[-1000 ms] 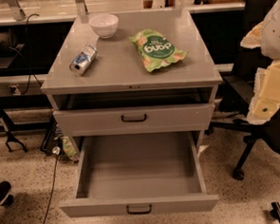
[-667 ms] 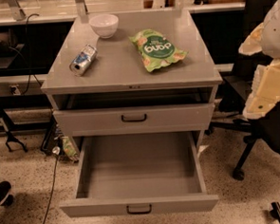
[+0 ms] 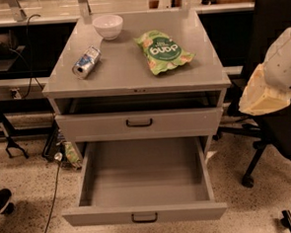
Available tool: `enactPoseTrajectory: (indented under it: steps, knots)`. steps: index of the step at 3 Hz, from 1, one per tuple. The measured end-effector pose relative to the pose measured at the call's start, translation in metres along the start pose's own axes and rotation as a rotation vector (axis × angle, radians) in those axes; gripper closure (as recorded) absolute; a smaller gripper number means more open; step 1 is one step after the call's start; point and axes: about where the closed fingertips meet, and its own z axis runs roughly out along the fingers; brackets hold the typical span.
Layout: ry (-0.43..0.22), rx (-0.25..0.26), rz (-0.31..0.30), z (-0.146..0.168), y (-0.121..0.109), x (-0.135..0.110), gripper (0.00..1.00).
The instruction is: Close middle drawer
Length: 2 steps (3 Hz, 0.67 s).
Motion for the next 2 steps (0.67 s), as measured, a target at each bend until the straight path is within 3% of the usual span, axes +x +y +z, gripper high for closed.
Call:
enactPoseTrajectory:
  steps: [1, 2]
  knots:
    - [0.029, -0.043, 0.019, 0.0541, 0.0075, 0.0114, 0.95]
    - [0.038, -0.054, 0.025, 0.0615, 0.0124, 0.0148, 1.0]
